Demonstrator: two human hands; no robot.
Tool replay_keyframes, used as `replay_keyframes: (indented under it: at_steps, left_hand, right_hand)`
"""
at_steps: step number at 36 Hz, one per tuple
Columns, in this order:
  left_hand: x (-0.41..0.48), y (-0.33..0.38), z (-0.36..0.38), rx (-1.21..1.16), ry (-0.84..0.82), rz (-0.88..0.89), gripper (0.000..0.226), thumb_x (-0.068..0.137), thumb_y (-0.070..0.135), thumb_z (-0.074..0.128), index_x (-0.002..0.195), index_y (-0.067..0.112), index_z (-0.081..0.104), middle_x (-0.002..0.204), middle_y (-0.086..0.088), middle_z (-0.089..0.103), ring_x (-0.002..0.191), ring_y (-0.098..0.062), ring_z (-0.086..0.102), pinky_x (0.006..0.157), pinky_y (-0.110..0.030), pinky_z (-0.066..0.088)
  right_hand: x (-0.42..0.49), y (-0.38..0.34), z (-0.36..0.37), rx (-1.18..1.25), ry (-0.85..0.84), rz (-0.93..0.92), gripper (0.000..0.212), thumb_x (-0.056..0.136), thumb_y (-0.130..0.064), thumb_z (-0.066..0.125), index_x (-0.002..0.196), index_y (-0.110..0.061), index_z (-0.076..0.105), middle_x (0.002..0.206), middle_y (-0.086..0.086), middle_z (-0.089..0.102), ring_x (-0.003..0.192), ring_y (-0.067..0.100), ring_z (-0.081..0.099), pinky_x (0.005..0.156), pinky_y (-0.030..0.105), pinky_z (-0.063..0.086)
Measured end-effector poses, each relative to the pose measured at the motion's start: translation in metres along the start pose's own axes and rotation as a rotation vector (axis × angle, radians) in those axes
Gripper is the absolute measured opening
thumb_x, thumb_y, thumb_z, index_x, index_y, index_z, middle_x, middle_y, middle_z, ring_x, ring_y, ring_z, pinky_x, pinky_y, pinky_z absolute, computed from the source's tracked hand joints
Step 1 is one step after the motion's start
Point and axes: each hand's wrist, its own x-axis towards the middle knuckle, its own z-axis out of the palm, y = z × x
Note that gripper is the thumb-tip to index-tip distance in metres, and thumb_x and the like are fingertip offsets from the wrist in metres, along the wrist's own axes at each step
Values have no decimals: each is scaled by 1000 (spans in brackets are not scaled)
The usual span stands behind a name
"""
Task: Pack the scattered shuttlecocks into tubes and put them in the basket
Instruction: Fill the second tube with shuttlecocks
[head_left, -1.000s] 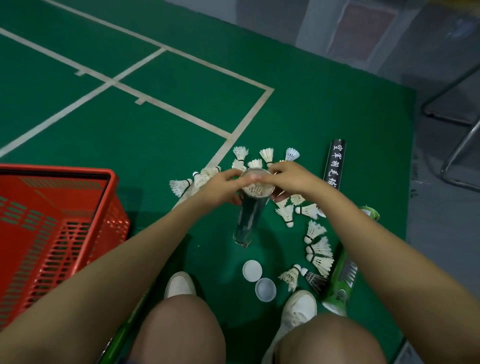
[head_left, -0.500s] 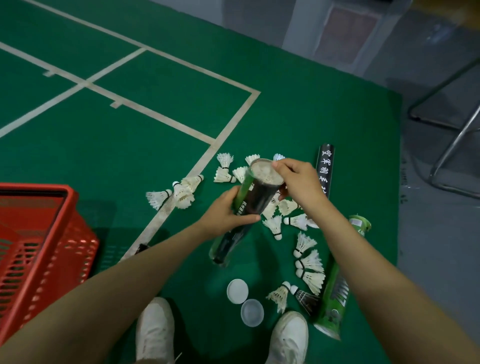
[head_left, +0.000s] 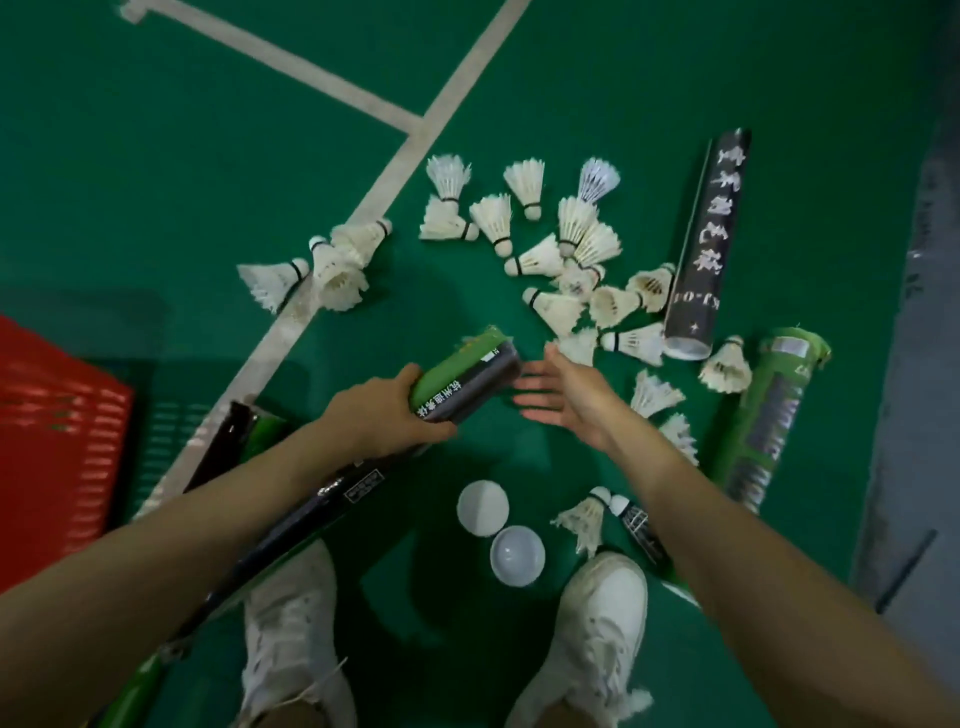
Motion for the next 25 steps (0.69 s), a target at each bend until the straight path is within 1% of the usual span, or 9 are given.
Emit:
replay_keyframes:
  at_steps: [3, 6, 10, 13, 15, 17, 20, 22, 25]
  left_hand:
    - [1, -19, 23, 98, -18, -46, 84, 68, 78, 60, 129, 25, 37, 113, -8, 64, 98, -29, 62, 76, -33, 44]
    - [1, -30, 40, 171, -23, -72, 83, 71, 76, 59, 130, 23, 36, 115, -10, 63, 101, -31, 62, 77, -35, 45]
    - [-3, -35, 55, 199, 4, -89, 81, 71, 74, 60, 128, 21, 37, 114, -11, 63, 100, -33, 62, 74, -35, 43]
    - [-7, -36, 62, 205, 54, -100, 77, 71, 73, 61, 121, 20, 39, 114, -12, 63, 102, -34, 62, 73, -35, 39]
    - [-9, -37, 64, 206, 66, -104, 76, 71, 72, 61, 120, 20, 39, 115, -12, 62, 103, -34, 61, 72, -35, 38]
    - [-9, -37, 63, 204, 68, -108, 76, 71, 73, 61, 120, 20, 39, 115, -11, 62, 103, -34, 61, 72, -34, 37]
    - [-11, -38, 61, 197, 75, -116, 76, 71, 72, 61, 120, 19, 39, 115, -12, 62, 103, -34, 61, 72, -34, 36]
    - [-13, -38, 62, 192, 82, -120, 76, 71, 73, 61, 120, 19, 39, 114, -13, 62, 103, -35, 61, 72, -35, 36]
    - [-16, -39, 62, 183, 89, -117, 76, 70, 73, 61, 119, 20, 39, 113, -12, 62, 102, -35, 61, 72, -35, 36]
  right_hand:
    - [14, 39, 14, -389, 65, -93, 34, 98, -33, 49, 117, -7, 58, 118, 14, 63, 96, 18, 57, 80, 27, 48]
    - [18, 77, 23, -813, -54, -179, 43, 87, -34, 67, 121, -9, 57, 124, 12, 57, 107, 19, 55, 88, 24, 41]
    - [11, 109, 33, -1087, -104, -282, 71, 75, -48, 74, 131, -15, 48, 128, 9, 42, 123, 25, 38, 99, 33, 39]
    - [2, 118, 41, -1294, -86, -358, 89, 69, -55, 75, 138, -16, 35, 132, 7, 33, 125, 25, 29, 97, 39, 41]
    - [-1, 124, 46, -1409, -66, -387, 93, 68, -52, 77, 140, -16, 30, 133, 8, 29, 124, 26, 28, 95, 40, 41]
    - [-1, 128, 51, -1511, -47, -425, 87, 72, -41, 77, 140, -15, 28, 134, 9, 27, 123, 28, 29, 92, 38, 40]
    - [2, 131, 51, -1432, 3, -472, 68, 78, -25, 70, 135, -12, 35, 129, 10, 33, 119, 28, 35, 87, 34, 41]
    - [5, 129, 48, -1286, 64, -491, 60, 80, -24, 65, 131, -8, 38, 125, 11, 37, 117, 28, 36, 90, 36, 41]
    - [6, 117, 45, -838, 216, -400, 63, 84, -23, 63, 137, -6, 34, 131, 12, 40, 120, 26, 38, 101, 36, 35]
